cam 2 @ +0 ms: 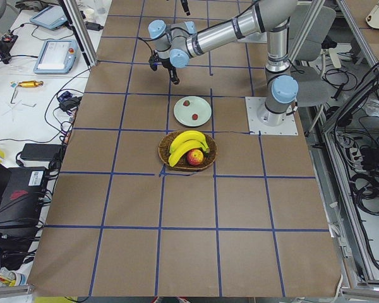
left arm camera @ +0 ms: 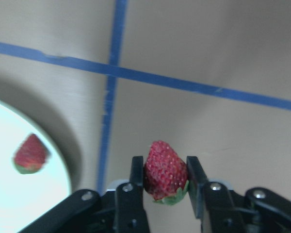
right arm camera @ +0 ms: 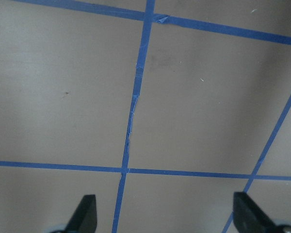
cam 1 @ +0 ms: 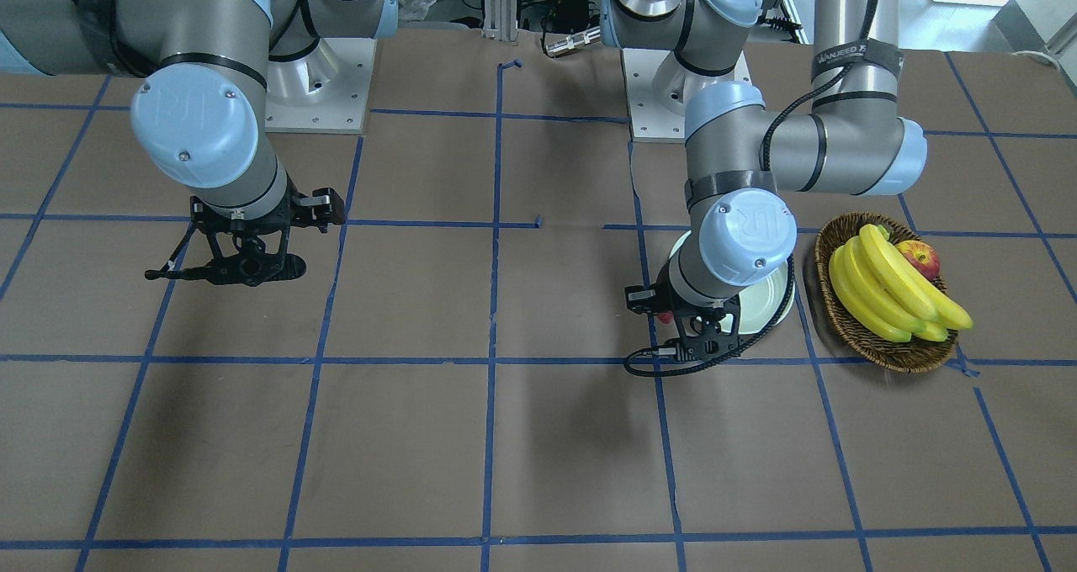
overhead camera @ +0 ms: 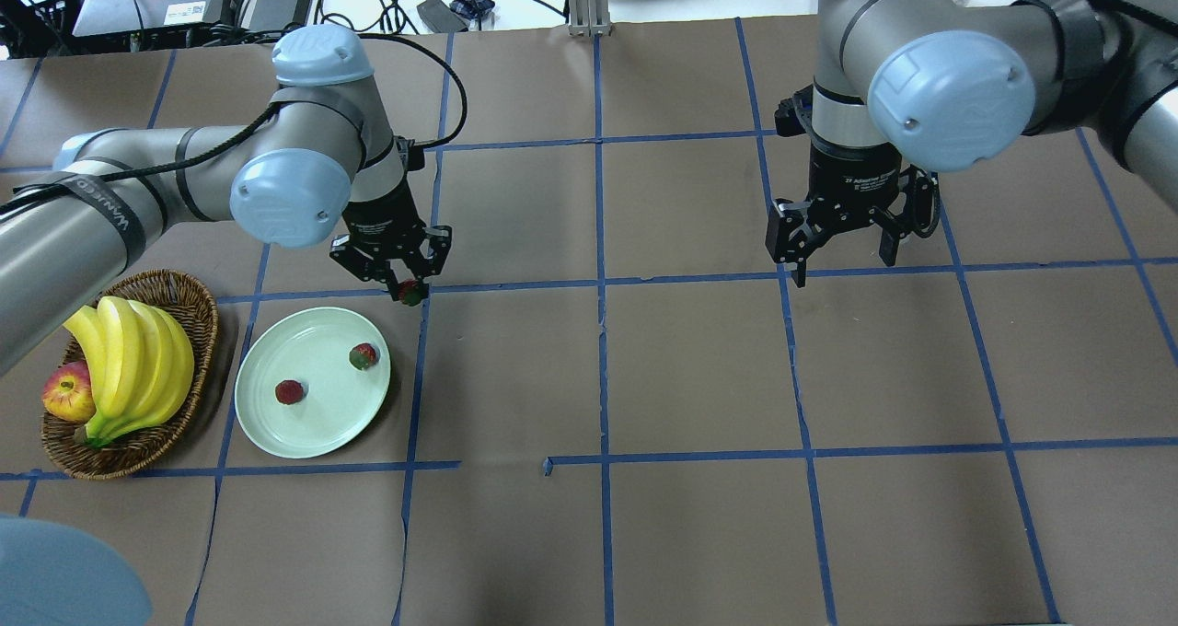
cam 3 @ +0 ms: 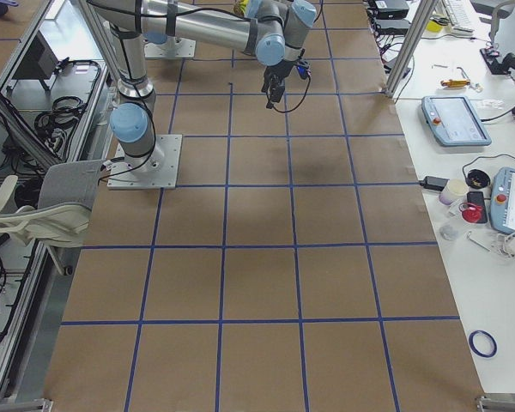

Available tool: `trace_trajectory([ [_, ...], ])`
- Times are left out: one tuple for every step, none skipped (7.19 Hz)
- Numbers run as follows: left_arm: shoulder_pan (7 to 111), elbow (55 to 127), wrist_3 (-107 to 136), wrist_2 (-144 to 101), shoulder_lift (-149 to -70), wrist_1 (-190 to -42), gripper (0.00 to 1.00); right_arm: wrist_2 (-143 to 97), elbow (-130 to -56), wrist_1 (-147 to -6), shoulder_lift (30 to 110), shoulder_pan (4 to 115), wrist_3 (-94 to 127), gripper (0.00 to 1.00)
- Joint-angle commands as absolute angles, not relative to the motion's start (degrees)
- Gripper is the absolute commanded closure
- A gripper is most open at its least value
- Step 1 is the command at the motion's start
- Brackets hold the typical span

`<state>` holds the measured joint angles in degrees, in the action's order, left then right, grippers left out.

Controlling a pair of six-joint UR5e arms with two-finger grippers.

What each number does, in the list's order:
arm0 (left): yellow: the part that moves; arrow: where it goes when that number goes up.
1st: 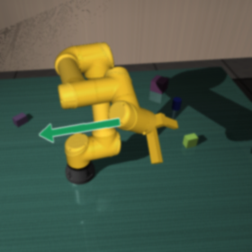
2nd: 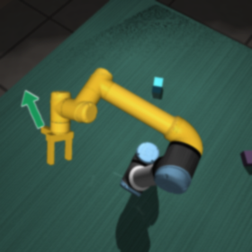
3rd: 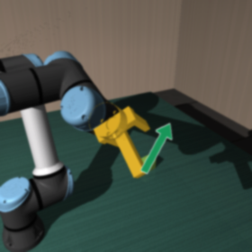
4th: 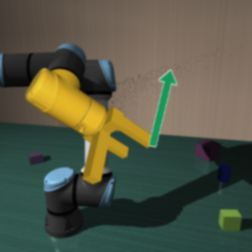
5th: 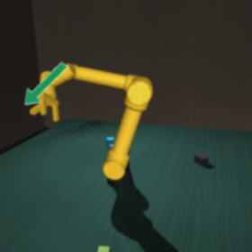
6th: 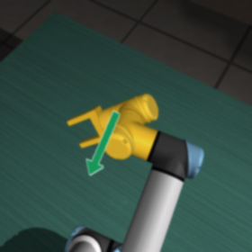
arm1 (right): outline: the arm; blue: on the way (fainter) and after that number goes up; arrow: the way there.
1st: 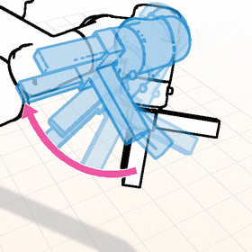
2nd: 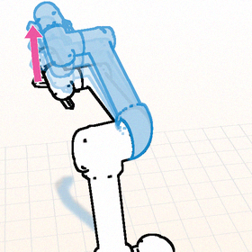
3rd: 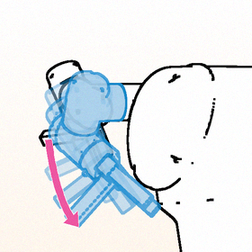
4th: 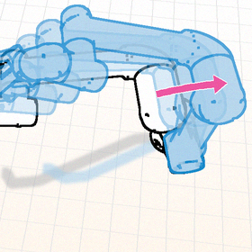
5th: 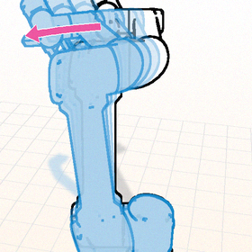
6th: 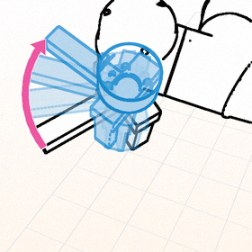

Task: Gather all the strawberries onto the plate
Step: 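Carry the strawberry with the left gripper over the green plate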

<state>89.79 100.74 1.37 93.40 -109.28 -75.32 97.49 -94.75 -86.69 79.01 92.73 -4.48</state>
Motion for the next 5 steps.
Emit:
trace_trajectory([
  [82.2,104.9,-16.0,97.2,-107.9,-76.5,1.0,97.4,-94.8,-86.8,78.8,92.7,-4.5,0.0],
  [81.0,106.6,-17.3,97.3,-107.6,-76.5,1.0,97.4,-94.8,-86.7,78.7,92.7,-4.4,0.0],
  [80.9,107.7,-17.7,99.4,-107.6,-76.6,1.0,97.5,-94.8,-86.7,78.7,92.7,-4.1,0.0],
  [80.9,108.0,-18.4,100.7,-107.6,-76.5,0.95,97.6,-94.7,-86.8,78.7,92.7,-4.0,0.0],
  [81.4,107.9,-18.6,101.0,-107.4,-76.6,0.01,97.4,-94.7,-86.7,78.8,92.3,-3.8,0.0],
])
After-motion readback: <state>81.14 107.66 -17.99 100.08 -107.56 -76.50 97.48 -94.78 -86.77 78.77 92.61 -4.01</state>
